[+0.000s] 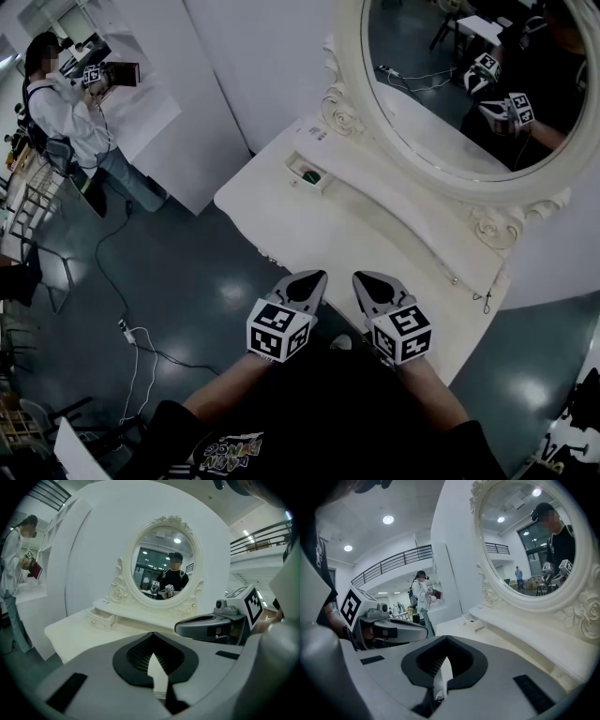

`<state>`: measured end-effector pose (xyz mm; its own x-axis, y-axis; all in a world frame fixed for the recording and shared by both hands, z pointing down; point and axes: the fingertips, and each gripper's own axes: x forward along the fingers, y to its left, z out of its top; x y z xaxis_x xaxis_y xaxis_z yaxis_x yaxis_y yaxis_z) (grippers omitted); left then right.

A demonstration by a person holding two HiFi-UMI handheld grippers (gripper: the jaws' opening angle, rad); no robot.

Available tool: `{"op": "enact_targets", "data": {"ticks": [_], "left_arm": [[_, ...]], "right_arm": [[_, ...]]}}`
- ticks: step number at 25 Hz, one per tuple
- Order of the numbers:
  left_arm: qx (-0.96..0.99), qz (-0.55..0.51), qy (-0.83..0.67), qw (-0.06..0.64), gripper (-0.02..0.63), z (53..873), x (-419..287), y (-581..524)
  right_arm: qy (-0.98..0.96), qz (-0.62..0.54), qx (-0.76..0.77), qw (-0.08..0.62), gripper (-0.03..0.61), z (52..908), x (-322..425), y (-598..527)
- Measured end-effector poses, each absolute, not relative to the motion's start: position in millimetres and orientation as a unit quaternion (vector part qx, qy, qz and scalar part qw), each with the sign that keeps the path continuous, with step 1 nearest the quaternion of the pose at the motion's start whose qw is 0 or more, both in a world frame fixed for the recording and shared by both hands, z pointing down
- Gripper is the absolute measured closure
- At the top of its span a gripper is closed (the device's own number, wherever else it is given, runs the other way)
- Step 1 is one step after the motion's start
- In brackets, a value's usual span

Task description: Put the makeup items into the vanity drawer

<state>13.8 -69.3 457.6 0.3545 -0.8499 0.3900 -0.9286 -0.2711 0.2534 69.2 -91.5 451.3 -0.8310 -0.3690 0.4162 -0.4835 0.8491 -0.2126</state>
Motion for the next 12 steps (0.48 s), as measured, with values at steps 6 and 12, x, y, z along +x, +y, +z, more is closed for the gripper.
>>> {"op": "enact_targets", "data": {"ticks": [6,12], "left_arm": [[0.791,0.089,-0.56,0.229,0.606,462.2,13.9,-67.4],[0.791,0.089,-0.56,0.23,0.606,461.7,14.9,-65.8]], "right_arm": [[-0.942,0.16,0.227,0.187,0.549,454.3,69.4,-90.1],[-0.942,0.161,0.226,0.188,0.55,455.5,70.3,-87.5]]}}
